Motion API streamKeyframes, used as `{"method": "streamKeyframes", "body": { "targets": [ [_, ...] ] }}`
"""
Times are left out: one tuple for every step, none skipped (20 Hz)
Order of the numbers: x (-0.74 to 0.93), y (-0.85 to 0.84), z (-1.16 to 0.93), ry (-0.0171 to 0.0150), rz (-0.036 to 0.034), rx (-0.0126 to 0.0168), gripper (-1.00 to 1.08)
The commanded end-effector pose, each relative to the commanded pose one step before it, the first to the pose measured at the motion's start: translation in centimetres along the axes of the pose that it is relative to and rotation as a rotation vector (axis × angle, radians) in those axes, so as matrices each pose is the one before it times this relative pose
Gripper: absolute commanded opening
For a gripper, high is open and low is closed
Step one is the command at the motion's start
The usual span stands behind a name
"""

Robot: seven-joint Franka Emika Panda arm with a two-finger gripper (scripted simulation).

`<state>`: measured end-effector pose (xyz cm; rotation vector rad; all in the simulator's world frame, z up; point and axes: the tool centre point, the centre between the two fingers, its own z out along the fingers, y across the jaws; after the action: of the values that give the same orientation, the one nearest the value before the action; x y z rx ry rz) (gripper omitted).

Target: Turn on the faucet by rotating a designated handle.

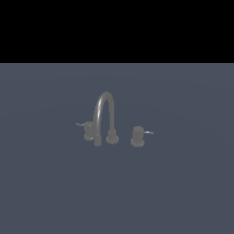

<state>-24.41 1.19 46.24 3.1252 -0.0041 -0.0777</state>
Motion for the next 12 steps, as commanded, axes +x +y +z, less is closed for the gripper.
{"method": "streamKeyframes", "body": {
  "targets": [
    [0.0, 0.001, 0.0, 0.0, 0.0, 0.0, -1.0],
    [0.01, -0.005, 0.014, 0.00001, 0.00069, 0.00001, -1.0],
    [0.03, -0.015, 0.044, 0.00002, 0.00195, 0.00007, -1.0],
    [0.05, -0.024, 0.074, 0.00003, 0.00327, 0.00012, -1.0],
    [0.07, -0.033, 0.103, 0.00005, 0.00463, 0.00017, -1.0],
    [0.091, -0.042, 0.133, 0.00006, 0.00596, 0.00022, -1.0],
    [0.111, -0.052, 0.162, 0.00007, 0.00727, 0.00026, -1.0],
    [0.132, -0.061, 0.192, 0.00008, 0.0086, 0.00031, -1.0],
    [0.152, -0.07, 0.222, 0.0001, 0.00995, 0.00036, -1.0],
    [0.173, -0.08, 0.252, 0.00011, 0.01129, 0.00041, -1.0],
    [0.194, -0.09, 0.282, 0.00013, 0.01263, 0.00046, -1.0],
    [0.215, -0.099, 0.312, 0.00014, 0.01401, 0.00051, -1.0]
  ]
}}
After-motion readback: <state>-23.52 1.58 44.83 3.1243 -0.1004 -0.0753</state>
